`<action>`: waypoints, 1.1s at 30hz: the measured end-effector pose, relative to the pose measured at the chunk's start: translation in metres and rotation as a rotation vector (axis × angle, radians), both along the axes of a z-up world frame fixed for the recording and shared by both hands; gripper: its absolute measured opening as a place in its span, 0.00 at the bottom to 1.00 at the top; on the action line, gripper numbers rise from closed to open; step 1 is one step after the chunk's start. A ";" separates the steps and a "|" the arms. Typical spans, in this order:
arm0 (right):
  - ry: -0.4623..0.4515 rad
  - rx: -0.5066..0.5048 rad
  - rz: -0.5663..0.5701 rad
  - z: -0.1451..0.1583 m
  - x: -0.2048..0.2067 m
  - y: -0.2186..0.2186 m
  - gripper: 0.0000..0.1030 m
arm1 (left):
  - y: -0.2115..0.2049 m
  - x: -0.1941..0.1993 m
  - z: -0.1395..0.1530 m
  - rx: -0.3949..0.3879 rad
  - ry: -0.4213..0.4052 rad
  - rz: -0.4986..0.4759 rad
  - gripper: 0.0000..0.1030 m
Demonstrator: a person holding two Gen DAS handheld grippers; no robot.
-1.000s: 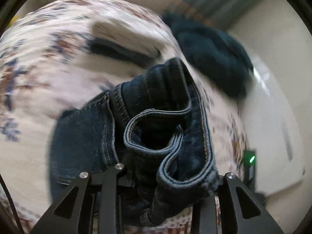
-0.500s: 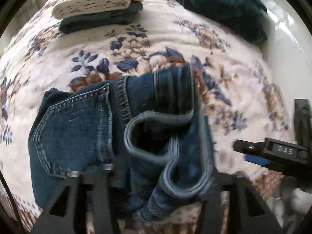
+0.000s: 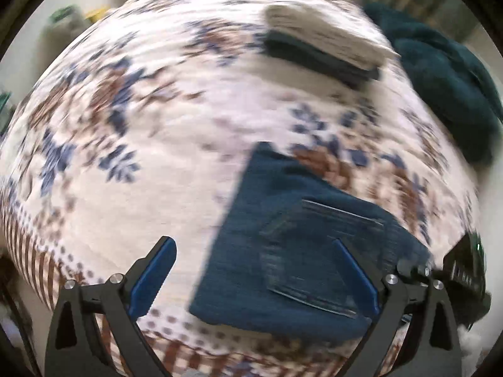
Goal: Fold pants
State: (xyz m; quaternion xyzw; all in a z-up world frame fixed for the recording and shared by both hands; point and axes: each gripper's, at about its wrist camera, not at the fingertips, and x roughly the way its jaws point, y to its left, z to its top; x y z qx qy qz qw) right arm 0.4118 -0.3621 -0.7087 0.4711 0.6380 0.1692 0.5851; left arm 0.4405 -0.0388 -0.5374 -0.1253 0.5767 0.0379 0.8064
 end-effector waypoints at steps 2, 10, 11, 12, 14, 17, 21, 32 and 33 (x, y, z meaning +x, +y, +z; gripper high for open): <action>-0.012 -0.049 0.030 -0.008 0.001 0.013 0.73 | 0.013 0.001 -0.012 0.009 0.027 0.035 0.98; -0.134 -0.250 0.065 0.057 -0.006 0.015 0.16 | 0.014 0.003 -0.011 -0.065 0.043 0.016 0.98; -0.132 -0.264 0.045 0.062 -0.008 0.006 0.16 | 0.007 0.007 -0.012 -0.075 0.050 -0.014 0.98; -0.123 -0.272 0.014 0.066 -0.011 -0.009 0.16 | 0.002 0.010 -0.014 -0.081 0.058 -0.033 0.98; -0.104 -0.305 -0.033 0.066 -0.018 -0.036 0.16 | -0.014 0.018 -0.022 -0.094 0.081 -0.093 0.98; -0.059 -0.378 -0.038 0.053 -0.026 -0.061 0.16 | -0.033 0.024 -0.037 -0.089 0.114 -0.151 0.98; 0.023 -0.352 -0.014 0.020 -0.031 -0.068 0.23 | -0.051 0.026 -0.061 -0.089 0.155 -0.192 0.98; -0.080 -0.554 0.067 0.121 -0.004 -0.082 0.68 | -0.028 0.002 -0.051 -0.344 0.129 -0.150 0.98; -0.120 -0.544 0.114 0.130 0.016 -0.065 0.75 | -0.027 0.001 -0.052 -0.366 0.126 -0.154 0.98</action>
